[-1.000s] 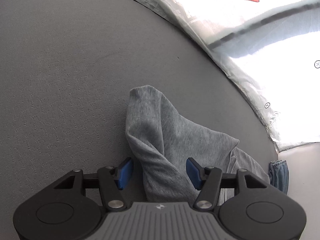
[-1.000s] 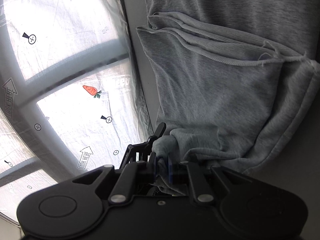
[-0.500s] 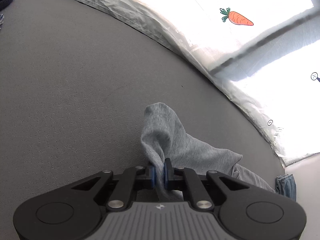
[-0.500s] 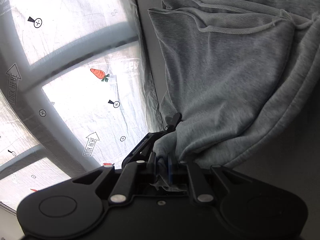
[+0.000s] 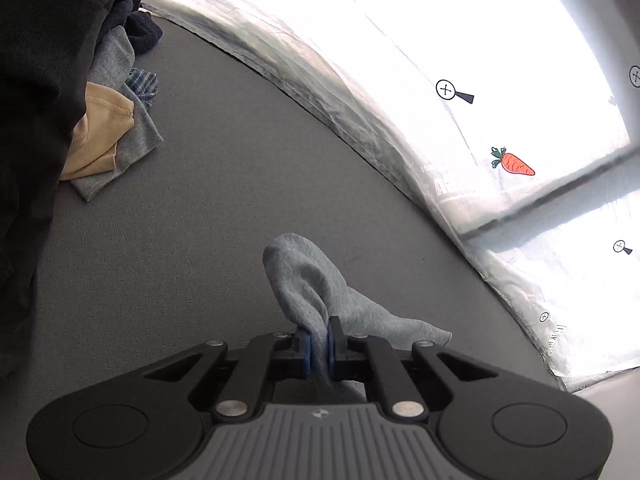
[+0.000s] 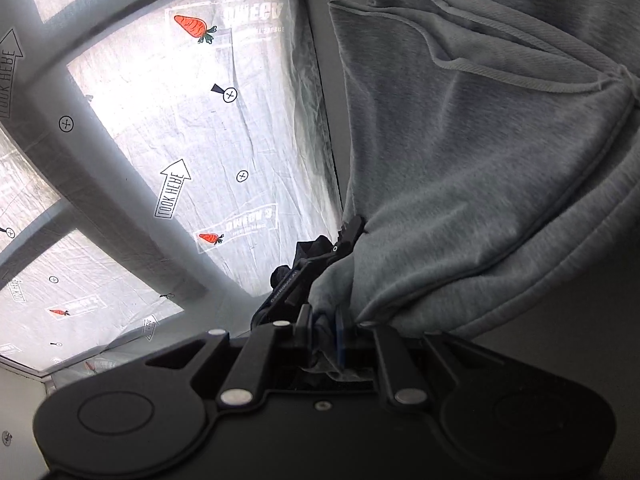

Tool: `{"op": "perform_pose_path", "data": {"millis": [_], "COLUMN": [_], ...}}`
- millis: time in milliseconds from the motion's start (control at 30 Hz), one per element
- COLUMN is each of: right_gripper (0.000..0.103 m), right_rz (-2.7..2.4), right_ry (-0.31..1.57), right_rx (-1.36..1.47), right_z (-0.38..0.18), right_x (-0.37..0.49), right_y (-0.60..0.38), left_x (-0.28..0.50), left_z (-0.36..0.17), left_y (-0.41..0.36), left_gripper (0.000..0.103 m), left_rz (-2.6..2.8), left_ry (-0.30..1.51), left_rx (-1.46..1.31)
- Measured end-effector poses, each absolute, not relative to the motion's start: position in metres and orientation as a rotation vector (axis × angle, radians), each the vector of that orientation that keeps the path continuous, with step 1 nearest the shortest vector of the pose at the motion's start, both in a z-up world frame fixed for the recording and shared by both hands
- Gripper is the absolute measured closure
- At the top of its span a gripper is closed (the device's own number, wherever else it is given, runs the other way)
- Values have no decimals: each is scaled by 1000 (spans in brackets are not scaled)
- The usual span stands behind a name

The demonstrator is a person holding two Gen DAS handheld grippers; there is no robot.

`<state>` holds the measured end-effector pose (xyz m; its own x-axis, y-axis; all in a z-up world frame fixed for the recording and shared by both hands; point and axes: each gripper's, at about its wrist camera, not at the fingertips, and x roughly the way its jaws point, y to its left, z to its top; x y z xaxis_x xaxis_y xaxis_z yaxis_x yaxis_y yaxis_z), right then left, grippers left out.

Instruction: Fold clothes

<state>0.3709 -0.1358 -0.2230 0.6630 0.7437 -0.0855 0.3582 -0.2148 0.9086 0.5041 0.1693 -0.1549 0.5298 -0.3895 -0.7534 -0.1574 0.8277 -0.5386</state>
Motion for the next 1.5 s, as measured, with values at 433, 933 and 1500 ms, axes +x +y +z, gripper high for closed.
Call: {"op": "perform_pose_path", "data": {"millis": [433, 933, 1500], "right_gripper": [92, 92, 72], "right_rz": [358, 195, -116], "right_ry": [784, 651, 691], "right_rx": [1846, 2001, 1907], "right_z": [-227, -255, -298], "right_x": [345, 278, 226], "right_y": [-181, -298, -398], "left_x": [501, 472, 460], "left_z": [-117, -117, -165], "left_y": [79, -84, -153], "left_gripper": [94, 94, 42], "left_rz": [-200, -288, -331], "left_ry": [920, 926, 985], "left_rx": [-285, -168, -73]}}
